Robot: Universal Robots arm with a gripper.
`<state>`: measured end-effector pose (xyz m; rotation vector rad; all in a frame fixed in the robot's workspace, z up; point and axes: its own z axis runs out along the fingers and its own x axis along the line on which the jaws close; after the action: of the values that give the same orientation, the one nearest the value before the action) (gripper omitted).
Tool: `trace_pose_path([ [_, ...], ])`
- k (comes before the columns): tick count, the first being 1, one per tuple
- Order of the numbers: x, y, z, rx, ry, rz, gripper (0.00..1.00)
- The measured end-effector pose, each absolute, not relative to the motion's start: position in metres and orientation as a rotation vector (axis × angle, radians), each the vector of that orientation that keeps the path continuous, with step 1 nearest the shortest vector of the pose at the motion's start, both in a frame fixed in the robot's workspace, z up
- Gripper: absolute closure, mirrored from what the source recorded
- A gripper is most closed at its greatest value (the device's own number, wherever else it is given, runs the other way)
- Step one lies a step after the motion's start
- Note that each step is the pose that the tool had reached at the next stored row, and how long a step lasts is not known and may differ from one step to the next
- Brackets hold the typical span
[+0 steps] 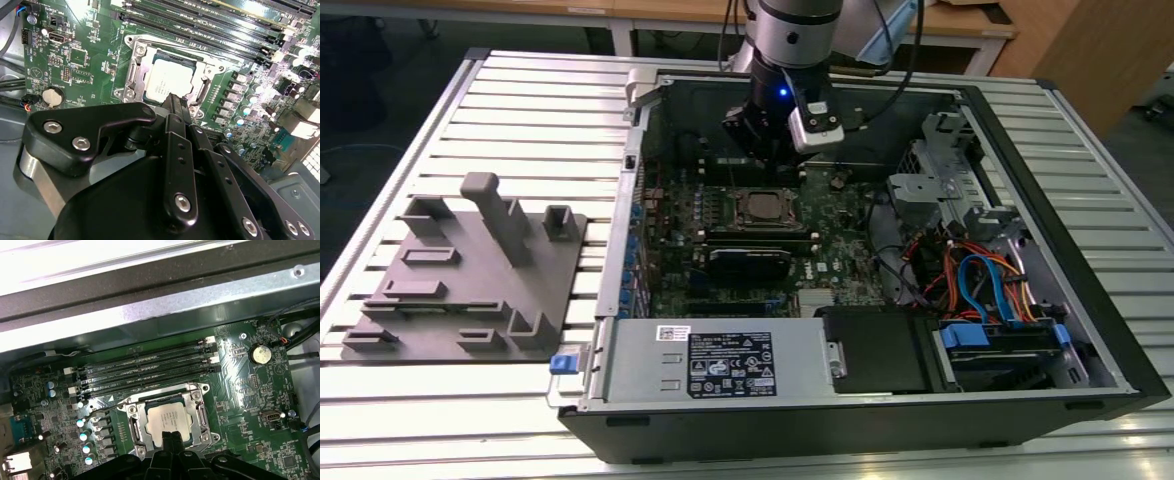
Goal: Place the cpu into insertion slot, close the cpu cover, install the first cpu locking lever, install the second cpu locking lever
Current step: 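Install the first cpu locking lever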
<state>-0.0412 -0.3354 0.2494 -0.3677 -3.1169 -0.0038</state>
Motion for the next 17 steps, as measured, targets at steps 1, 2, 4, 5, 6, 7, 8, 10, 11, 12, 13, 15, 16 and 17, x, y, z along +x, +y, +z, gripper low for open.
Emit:
trace_pose_path([
  [1, -0.0411, -0.3354, 0.2493, -0.368, -3.117, -0.004, 0.90],
  [2, -0.0412, -0.3354, 0.2494, -0.367, -3.117, -0.004, 0.90],
  [4, -0.0412, -0.3354, 0.2494, -0.348, -3.119, -0.004, 0.90],
  [5, -0.0412, -0.3354, 0.2494, -0.325, -3.122, -0.004, 0.90],
  [6, -0.0412, -0.3354, 0.2494, -0.298, -3.124, -0.004, 0.90],
  [7, -0.0412, -0.3354, 0.2494, -0.270, -3.127, -0.004, 0.90],
  [8, -0.0412, -0.3354, 0.2494, -0.241, -3.129, -0.003, 0.90],
  [10, -0.0412, -0.3354, 0.2494, -0.185, -3.133, -0.003, 0.90],
  [11, -0.0412, -0.3354, 0.2494, -0.155, -3.135, -0.003, 0.90],
  [12, -0.0412, -0.3354, 0.2494, -0.126, -3.136, -0.003, 0.90],
  [13, -0.0412, -0.3354, 0.2494, -0.099, -3.137, -0.003, 0.90],
  [15, -0.0412, -0.3354, 0.2494, -0.071, -3.138, -0.003, 0.90],
  [16, -0.0412, -0.3354, 0.2494, -0.067, -3.138, -0.003, 0.90],
  [17, -0.0412, -0.3354, 0.2493, -0.063, -3.138, -0.003, 0.90],
])
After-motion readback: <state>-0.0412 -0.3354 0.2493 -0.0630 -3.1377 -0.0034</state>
